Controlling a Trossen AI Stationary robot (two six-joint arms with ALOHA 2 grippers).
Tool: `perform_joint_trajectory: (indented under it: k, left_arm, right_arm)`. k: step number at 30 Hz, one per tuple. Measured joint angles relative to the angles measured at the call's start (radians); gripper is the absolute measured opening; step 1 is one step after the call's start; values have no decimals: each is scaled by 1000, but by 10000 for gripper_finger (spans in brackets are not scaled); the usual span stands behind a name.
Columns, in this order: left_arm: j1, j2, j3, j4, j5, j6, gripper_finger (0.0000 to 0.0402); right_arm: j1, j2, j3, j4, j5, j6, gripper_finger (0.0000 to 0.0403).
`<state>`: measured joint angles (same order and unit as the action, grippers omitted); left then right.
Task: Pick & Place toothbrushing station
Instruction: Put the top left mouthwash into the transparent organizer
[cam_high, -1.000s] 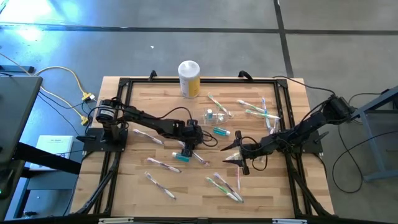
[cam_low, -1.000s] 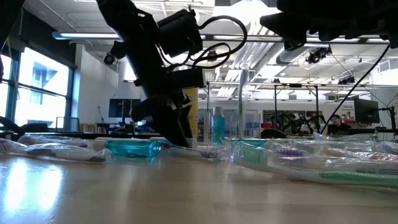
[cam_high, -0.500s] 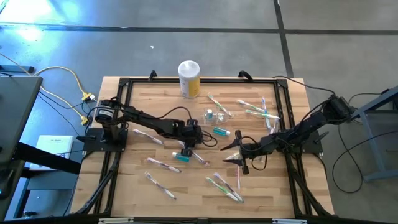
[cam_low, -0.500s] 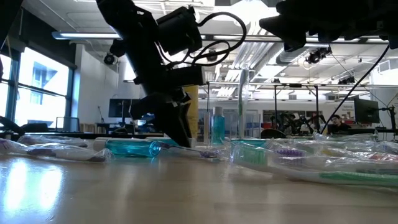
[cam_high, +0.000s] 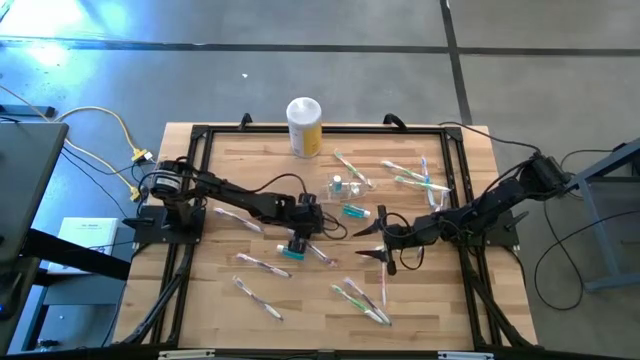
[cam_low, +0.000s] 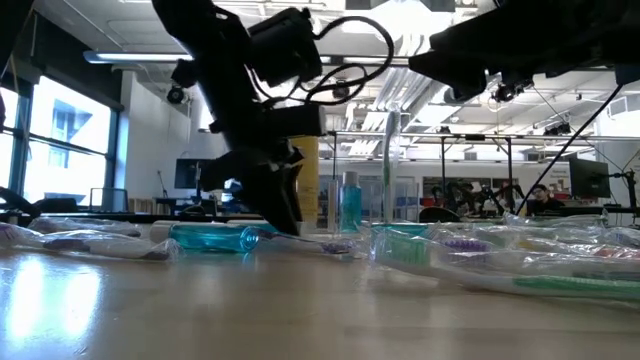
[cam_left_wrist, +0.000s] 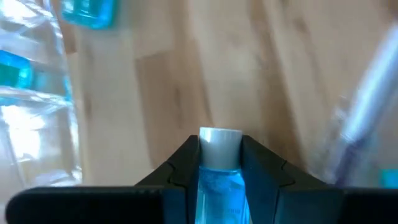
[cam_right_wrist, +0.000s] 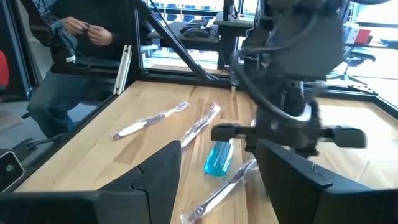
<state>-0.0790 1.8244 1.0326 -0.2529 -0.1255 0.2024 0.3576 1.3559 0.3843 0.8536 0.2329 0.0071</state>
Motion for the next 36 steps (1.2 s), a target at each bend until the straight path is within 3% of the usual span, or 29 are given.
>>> perform_joint_trajectory:
  k: [8,22,36]
  left_arm:
    - [-52,-122,-4,-26,14,10,81]
    - [-78,-207,-1,-59,23,33,81]
    - [-160,-337,2,-190,-2,-68,81]
  right_arm:
    - [0,0,0,-5,0,16,203]
    - [0,0,0,-20,-1,19,203]
    - [0,0,0,-33,0,23,203]
